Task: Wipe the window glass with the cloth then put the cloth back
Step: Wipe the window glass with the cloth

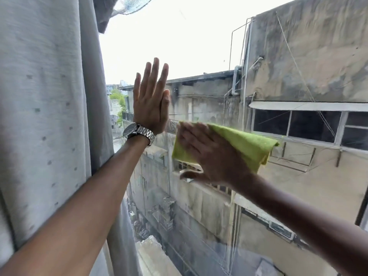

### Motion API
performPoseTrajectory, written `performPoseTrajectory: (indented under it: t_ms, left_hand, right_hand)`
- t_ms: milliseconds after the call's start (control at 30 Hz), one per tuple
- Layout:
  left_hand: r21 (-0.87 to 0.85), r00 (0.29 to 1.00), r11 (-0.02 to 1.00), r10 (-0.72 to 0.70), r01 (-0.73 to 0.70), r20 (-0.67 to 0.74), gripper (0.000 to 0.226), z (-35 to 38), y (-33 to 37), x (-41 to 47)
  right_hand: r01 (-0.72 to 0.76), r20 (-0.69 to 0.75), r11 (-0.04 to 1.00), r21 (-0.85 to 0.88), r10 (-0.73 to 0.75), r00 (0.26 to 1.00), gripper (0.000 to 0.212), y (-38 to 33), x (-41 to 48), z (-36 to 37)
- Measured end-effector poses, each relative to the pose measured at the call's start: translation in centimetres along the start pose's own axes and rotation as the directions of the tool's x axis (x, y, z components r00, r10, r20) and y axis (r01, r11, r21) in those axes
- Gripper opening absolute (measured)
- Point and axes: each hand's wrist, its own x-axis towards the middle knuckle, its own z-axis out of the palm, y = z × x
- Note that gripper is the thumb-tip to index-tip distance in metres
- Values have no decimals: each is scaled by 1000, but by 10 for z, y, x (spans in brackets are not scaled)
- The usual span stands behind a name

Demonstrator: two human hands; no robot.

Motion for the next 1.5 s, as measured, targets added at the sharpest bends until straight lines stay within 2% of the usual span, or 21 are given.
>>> performPoseTrajectory:
  t_ms: [167, 233, 300, 400, 500, 567, 667, 700, 800, 867, 933, 1000, 1067, 1133, 1200, 1267, 1300, 1367, 1400, 1433, 1500]
  left_hand:
    - [-2, 1000, 1000, -4, 4, 2, 56, -3, 1, 1]
    - [4, 1000, 1000, -3, 3, -3, 56, -3, 3, 0]
    - [9, 1000, 1000, 1, -1, 11, 56, -2, 2, 0]
    - [31, 1000, 999, 3, -3, 10, 55, -5, 1, 0]
    - [7, 1000, 1000, 0, -1, 11, 55, -6, 5, -1]
    - [0, 1000, 1000, -2, 2, 15, 55, -8, 7, 0]
    - [-7, 1000, 1000, -3, 3, 11, 55, -12, 10, 1]
    - [-10, 1000, 1000, -7, 7, 7, 55, -13, 11, 0]
    - [-11, 1000, 1000, -6, 6, 2, 55, -10, 13, 1]
    - [-6, 1000, 1000, -10, 10, -4, 55, -10, 13, 1]
    - [-2, 1000, 1000, -12, 12, -4, 55, -11, 14, -1]
    - [-6, 1000, 1000, -8, 8, -1, 56, -13, 16, -1]
    - [-10, 1000, 1000, 1, -1, 1, 56, -14, 17, 1]
    - [-15, 1000, 1000, 7, -7, 4, 56, -14, 14, -1]
    - [-14, 1000, 1000, 6, -6, -6, 56, -12, 13, -3]
    - [-14, 1000, 1000, 8, -8, 7, 57, -11, 12, 0]
    - [-14, 1000, 1000, 1, -1, 22, 57, -11, 13, 0]
    - [-12, 998, 999, -45, 46, 42, 56, -13, 16, -1]
    - [-12, 996, 997, -81, 82, 47, 56, -15, 19, -4]
    - [-13, 992, 994, -111, 112, 51, 56, -16, 22, -5]
    - [-9, 988, 990, -139, 140, 63, 56, -18, 26, -5]
  right_hand:
    - [535, 214, 845, 12, -525, 824, 102, 15, -39, 4]
    - [474, 223, 879, -54, -452, 864, 96, 45, -12, -11]
    - [197, 78, 969, -150, -188, 979, 89, 73, 25, -33]
    - [-97, -71, 986, -138, 88, 994, 92, 76, 48, -47]
    - [93, 70, 995, -46, -90, 994, 102, 29, -9, -18]
    - [282, 254, 959, 29, -280, 926, 103, 13, -61, -7]
    - [506, 342, 861, 47, -490, 802, 99, 45, -92, -18]
    - [508, 324, 861, -4, -480, 816, 96, 66, -88, -27]
    - [203, 65, 948, -244, -193, 979, 86, 148, -54, -69]
    - [-110, -48, 960, -256, 101, 994, 85, 176, -39, -91]
    - [-243, -83, 948, -205, 231, 969, 94, 153, -44, -77]
    - [-33, 70, 989, -143, 43, 997, 101, 99, -80, -48]
    - [262, 309, 964, -41, -237, 921, 105, 53, -117, -35]
    - [412, 366, 911, 14, -388, 846, 103, 58, -126, -37]
    - [326, 304, 941, -89, -286, 909, 97, 96, -114, -48]
    - [-2, 85, 983, -184, 18, 996, 91, 144, -95, -71]
    - [-208, -51, 964, -164, 202, 978, 89, 162, -88, -83]
    - [-528, -206, 849, -20, 513, 833, 94, 161, -80, -91]
    - [-568, -207, 823, 6, 557, 804, 99, 146, -81, -85]
    - [-516, -158, 857, -19, 507, 848, 104, 124, -89, -74]
    - [-189, 58, 980, -69, 193, 980, 108, 81, -119, -52]
